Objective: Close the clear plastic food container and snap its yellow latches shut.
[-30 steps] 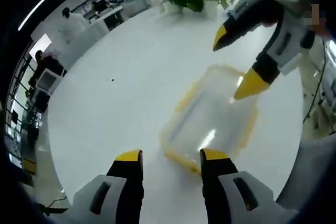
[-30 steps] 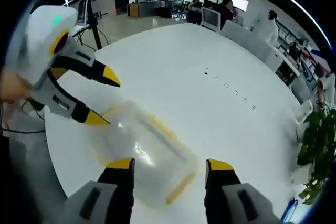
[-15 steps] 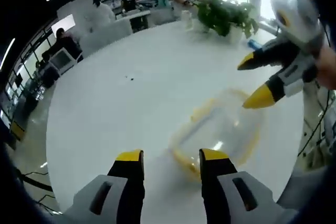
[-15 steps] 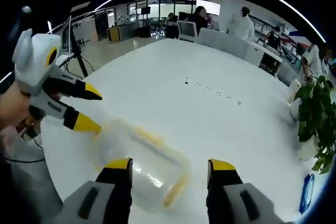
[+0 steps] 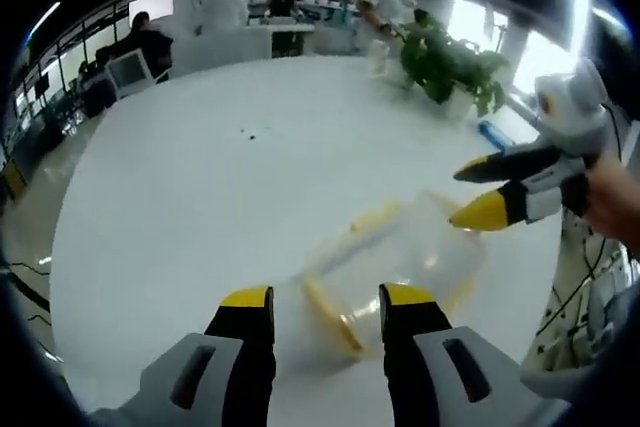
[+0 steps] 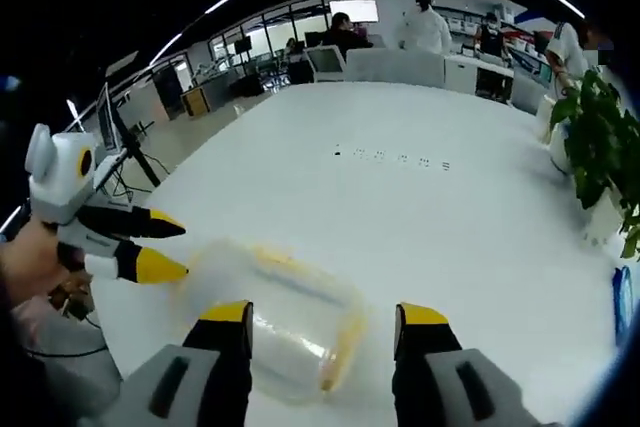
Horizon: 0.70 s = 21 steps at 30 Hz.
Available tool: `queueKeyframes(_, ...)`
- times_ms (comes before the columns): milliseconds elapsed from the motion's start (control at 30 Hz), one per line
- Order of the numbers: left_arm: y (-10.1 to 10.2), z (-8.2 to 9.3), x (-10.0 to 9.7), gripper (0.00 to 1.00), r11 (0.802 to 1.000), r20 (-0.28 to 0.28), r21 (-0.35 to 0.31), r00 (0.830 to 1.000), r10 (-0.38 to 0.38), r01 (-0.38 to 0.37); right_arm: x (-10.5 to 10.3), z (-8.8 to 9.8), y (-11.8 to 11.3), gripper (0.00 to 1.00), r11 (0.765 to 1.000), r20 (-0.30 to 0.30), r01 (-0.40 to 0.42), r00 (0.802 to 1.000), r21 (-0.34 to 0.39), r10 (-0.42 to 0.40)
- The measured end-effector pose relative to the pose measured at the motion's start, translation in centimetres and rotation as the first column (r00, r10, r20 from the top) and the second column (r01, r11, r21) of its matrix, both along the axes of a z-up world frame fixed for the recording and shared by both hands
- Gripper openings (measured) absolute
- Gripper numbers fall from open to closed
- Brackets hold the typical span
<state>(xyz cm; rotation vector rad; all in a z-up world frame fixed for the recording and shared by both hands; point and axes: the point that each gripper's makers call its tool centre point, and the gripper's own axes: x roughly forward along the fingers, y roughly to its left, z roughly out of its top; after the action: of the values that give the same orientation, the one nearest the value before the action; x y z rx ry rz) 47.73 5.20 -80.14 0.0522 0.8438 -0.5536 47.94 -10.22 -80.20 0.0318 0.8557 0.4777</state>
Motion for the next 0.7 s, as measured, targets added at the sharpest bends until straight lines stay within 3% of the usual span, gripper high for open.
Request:
queueKeyframes(100,0.2,-1.4,-0.8,0.39,1.0,-0.031,-0.008,0.999,0.021,-0.021,-0.8,-1.8,-0.5,0.57,0.999,-0.026,0.021,0.999,0.027,-0.021)
queueKeyframes(133,-0.2,-1.5,-1.2,0.4,0.999,-0.045,-0.039,0.999,0.009,-0.011,-1.1,-2.0,-0.2,0.57,0.998,-0.039,0.03,0.999,0.054,-0.028)
queueKeyframes(200,-0.3,-1.7,-0.4,0.4,0.991,-0.05,-0.104,0.996,0.076,-0.081,-1.4,-2.5,0.1,0.57,0.995,-0.061,0.051,0.997,0.082,-0.046)
queueKeyframes(367,-1.4,-1.6,-1.0,0.31,0.979,-0.104,-0.18,0.992,0.074,-0.092,-1.5,-2.3,1.2,0.47,0.984,-0.065,0.064,0.996,0.166,-0.054)
queueKeyframes(433,-1.0,-1.8,-0.9,0.31,0.976,-0.112,-0.181,0.989,0.097,-0.116,-1.5,-2.4,1.4,0.49,0.982,-0.072,0.081,0.995,0.169,-0.07)
queueKeyframes(467,-1.1,-1.9,-1.0,0.31,0.966,-0.153,-0.211,0.981,0.116,-0.147,-1.5,-2.4,1.4,0.49,0.982,-0.072,0.082,0.995,0.17,-0.071)
queueKeyframes(533,-1.1,-2.0,-1.1,0.3,0.955,-0.181,-0.24,0.975,0.13,-0.172,-1.5,-2.4,1.5,0.48,0.982,-0.066,0.089,0.995,0.167,-0.079)
queueKeyframes(667,-1.2,-2.1,-1.1,0.29,0.952,-0.163,-0.252,0.977,0.134,-0.173,-1.5,-2.5,1.6,0.47,0.98,-0.045,0.096,0.995,0.173,-0.09)
queueKeyframes(700,-2.1,-2.0,-1.6,0.26,0.937,-0.199,-0.3,0.973,0.122,-0.178,-1.9,-2.6,1.6,0.46,0.979,-0.067,0.111,0.993,0.173,-0.101)
